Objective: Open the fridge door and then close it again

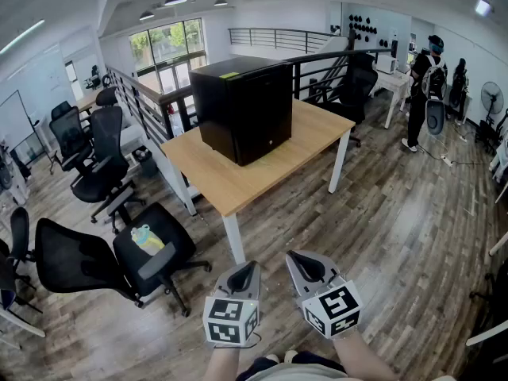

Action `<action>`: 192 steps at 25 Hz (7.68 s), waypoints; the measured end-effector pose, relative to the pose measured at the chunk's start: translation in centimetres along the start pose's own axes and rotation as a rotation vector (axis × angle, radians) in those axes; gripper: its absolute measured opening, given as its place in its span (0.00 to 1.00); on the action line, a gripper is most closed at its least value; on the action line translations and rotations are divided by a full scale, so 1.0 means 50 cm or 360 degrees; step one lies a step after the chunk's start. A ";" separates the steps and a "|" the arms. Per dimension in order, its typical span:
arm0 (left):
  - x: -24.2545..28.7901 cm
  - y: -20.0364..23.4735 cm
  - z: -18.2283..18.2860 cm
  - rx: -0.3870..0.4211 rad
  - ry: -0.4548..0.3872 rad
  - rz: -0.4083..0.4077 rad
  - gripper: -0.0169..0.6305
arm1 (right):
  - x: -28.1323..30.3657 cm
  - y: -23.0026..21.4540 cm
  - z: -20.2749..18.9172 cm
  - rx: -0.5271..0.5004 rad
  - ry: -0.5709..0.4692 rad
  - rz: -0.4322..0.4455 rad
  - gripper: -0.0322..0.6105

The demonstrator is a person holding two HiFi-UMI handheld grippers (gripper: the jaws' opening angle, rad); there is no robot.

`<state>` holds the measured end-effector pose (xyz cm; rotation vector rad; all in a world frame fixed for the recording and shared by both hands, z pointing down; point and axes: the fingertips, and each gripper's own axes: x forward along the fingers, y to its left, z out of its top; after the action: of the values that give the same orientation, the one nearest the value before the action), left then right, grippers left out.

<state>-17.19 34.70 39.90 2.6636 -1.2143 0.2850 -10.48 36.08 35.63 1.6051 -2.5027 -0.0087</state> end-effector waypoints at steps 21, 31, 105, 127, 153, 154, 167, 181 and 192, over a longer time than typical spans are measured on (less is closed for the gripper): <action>0.103 -0.090 -0.002 -0.0035 0.0018 -0.0045 0.04 | -0.046 -0.114 -0.068 0.0073 0.0060 0.0100 0.05; 0.158 -0.075 -0.115 -0.0091 0.0313 0.0027 0.04 | -0.023 -0.183 -0.195 0.0171 0.0351 0.0082 0.05; 1.134 0.740 0.406 -0.0021 -0.0077 0.0454 0.18 | 1.179 -0.820 0.280 -0.1068 -0.0230 0.0540 0.16; 1.184 0.791 0.412 -0.0048 -0.0083 0.0473 0.26 | 1.267 -0.853 0.318 -0.1371 -0.0215 0.0664 0.40; 1.199 0.795 0.413 0.0012 -0.0034 0.0318 0.27 | 1.285 -0.852 0.326 -0.1335 -0.0252 0.0695 0.34; 1.198 0.794 0.412 0.0013 -0.0028 0.0319 0.27 | 1.284 -0.851 0.325 -0.1339 -0.0246 0.0693 0.34; 1.176 0.742 0.396 -0.0010 -0.0032 0.0295 0.27 | 1.238 -0.857 0.317 -0.1244 -0.0210 0.0712 0.35; 1.155 0.653 0.387 -0.0069 -0.0031 0.0093 0.26 | 1.147 -0.873 0.302 -0.0790 -0.0345 0.0454 0.45; 1.134 0.566 0.370 -0.0100 -0.0051 -0.0072 0.24 | 1.073 -0.819 0.188 -0.0521 -0.0253 0.0445 0.45</action>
<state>-0.49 -29.17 39.47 2.6472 -1.1508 0.1942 3.28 -30.42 29.87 1.1613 -2.6476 -0.5005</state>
